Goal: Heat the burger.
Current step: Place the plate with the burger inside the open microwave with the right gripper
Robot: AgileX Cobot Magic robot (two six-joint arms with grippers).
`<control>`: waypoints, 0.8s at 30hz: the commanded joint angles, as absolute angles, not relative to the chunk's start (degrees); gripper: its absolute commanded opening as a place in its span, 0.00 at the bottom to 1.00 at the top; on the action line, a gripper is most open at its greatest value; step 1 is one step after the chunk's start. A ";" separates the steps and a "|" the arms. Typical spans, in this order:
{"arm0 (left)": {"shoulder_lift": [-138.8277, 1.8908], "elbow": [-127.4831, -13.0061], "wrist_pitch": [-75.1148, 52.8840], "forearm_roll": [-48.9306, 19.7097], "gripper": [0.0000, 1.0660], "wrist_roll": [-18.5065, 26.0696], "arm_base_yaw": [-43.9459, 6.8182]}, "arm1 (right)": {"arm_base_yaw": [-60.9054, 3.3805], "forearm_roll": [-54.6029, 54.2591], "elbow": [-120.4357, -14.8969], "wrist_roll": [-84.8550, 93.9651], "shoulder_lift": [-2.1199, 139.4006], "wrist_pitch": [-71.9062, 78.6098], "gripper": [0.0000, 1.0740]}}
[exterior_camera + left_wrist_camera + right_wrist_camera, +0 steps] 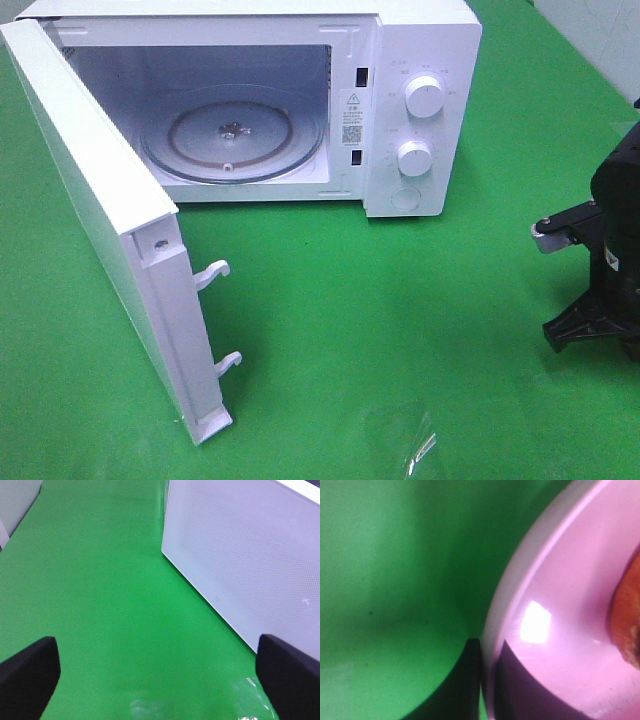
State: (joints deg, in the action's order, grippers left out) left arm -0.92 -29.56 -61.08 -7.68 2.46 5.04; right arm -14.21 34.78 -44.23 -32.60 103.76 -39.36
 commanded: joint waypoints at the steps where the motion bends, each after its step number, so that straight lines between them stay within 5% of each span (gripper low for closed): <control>1: -0.74 -29.56 -61.36 -7.51 0.92 2.23 4.87 | -14.84 37.47 -43.72 -34.43 101.30 -42.51 0.00; 24: -0.74 -29.56 -61.36 -7.51 0.92 2.23 4.87 | -25.90 40.16 -39.42 -35.01 86.46 -53.29 0.00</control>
